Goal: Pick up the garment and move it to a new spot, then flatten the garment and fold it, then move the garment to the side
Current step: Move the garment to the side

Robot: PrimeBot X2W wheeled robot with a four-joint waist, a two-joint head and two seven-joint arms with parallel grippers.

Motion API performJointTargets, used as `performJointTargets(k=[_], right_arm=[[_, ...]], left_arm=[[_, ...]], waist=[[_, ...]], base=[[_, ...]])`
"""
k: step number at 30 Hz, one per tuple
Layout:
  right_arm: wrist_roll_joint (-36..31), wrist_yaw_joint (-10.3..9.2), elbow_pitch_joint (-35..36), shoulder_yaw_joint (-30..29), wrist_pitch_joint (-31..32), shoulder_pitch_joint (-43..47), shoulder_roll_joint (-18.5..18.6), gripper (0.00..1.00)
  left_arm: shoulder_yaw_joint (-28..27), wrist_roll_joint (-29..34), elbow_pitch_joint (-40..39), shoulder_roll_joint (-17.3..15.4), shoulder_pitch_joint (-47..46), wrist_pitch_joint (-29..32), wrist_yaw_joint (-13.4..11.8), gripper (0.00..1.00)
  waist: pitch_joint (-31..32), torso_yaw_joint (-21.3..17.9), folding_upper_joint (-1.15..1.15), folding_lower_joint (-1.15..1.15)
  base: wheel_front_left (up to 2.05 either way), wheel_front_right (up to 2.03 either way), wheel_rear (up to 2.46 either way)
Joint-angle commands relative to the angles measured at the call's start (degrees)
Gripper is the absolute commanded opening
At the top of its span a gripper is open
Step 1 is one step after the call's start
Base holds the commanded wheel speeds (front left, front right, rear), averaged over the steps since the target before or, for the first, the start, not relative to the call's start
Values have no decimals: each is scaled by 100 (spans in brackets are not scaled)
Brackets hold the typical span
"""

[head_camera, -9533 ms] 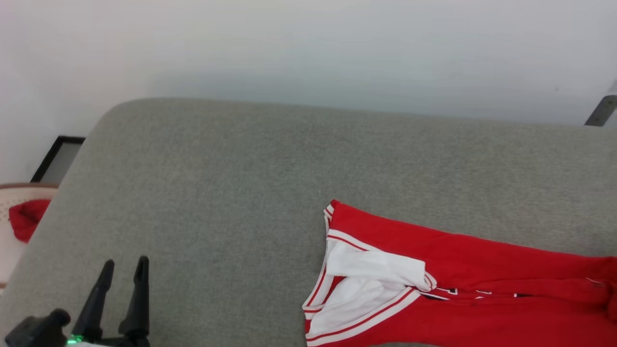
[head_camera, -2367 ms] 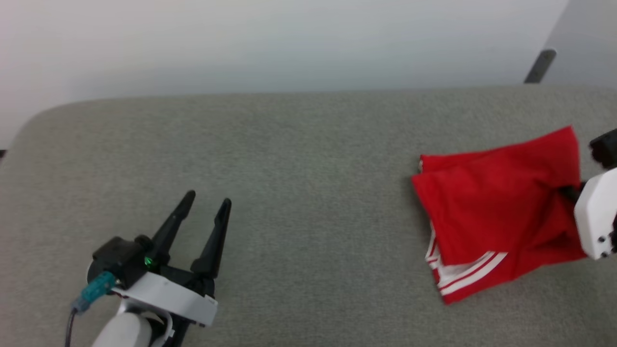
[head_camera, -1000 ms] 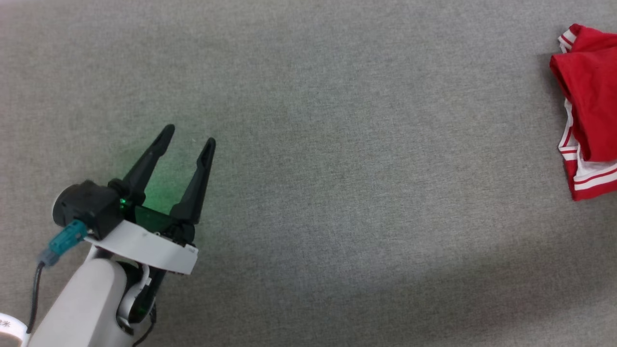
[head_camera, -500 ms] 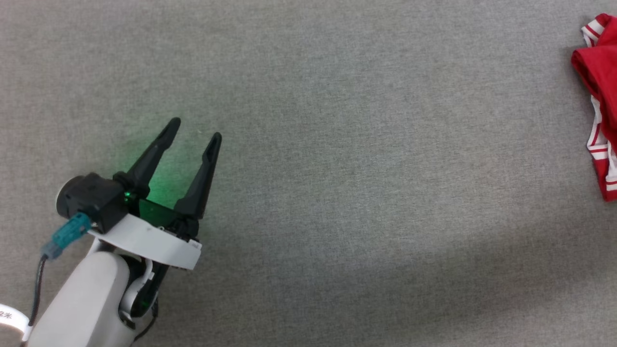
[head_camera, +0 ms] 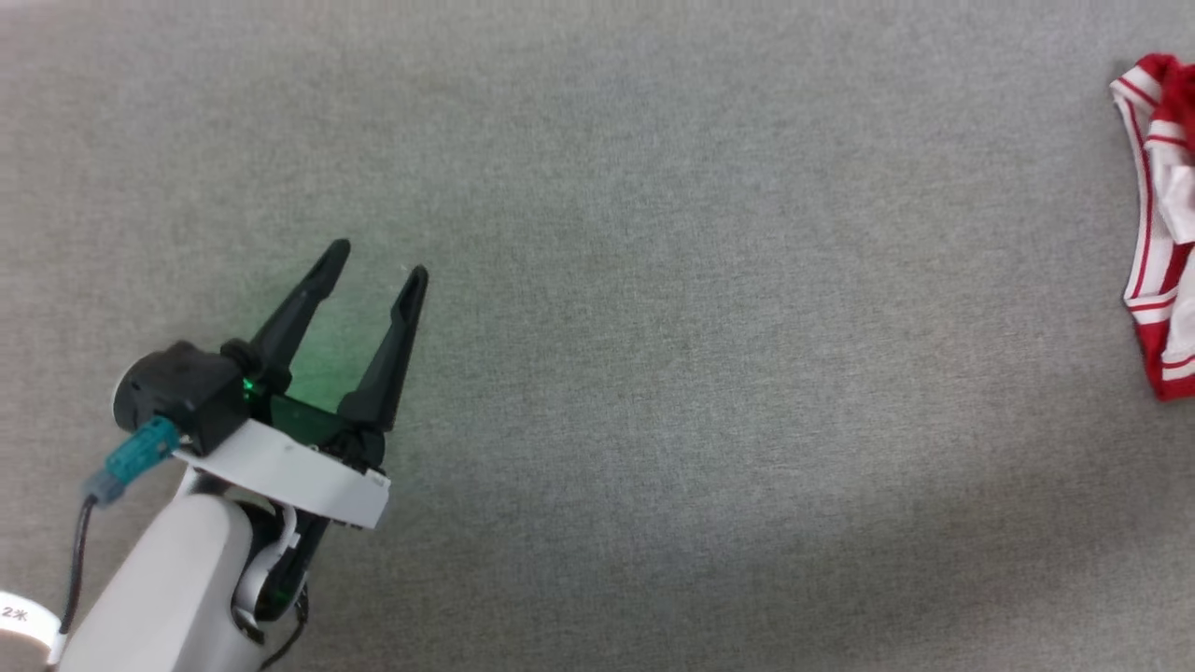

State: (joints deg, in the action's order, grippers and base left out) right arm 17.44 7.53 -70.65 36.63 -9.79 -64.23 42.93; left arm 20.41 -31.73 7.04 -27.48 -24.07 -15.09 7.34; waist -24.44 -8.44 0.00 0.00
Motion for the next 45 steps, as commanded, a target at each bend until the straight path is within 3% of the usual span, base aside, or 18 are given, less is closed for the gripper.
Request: performJointTargets(k=[1, 15, 25, 45], right_arm=[[38, -9, -36, -50, -75, -15, -23, 100], [409, -9, -48, -680, -532, 709, -798, 100], [343, -8, 1184, -1514, -538, 2093, -1140, 100], [-346, -8, 3470, -3512, -539, 4642, -2090, 100]], left_arm=[[-18, -17, 22, 17, 93, 2, 19, 100], [-202, -95, 263, 216, 837, 1, 18, 100], [-493, -79, 336, 277, 1581, 2, 18, 100], [-1347, 263, 175, 506, 2600, 2, 19, 100]], waist=[[190, 26, 0, 0], [1551, 269, 0, 0], [2441, 595, 0, 0], [3069, 1469, 0, 0]], base=[[0, 0, 0], [0, 0, 0], [0, 0, 0], [0, 0, 0]])
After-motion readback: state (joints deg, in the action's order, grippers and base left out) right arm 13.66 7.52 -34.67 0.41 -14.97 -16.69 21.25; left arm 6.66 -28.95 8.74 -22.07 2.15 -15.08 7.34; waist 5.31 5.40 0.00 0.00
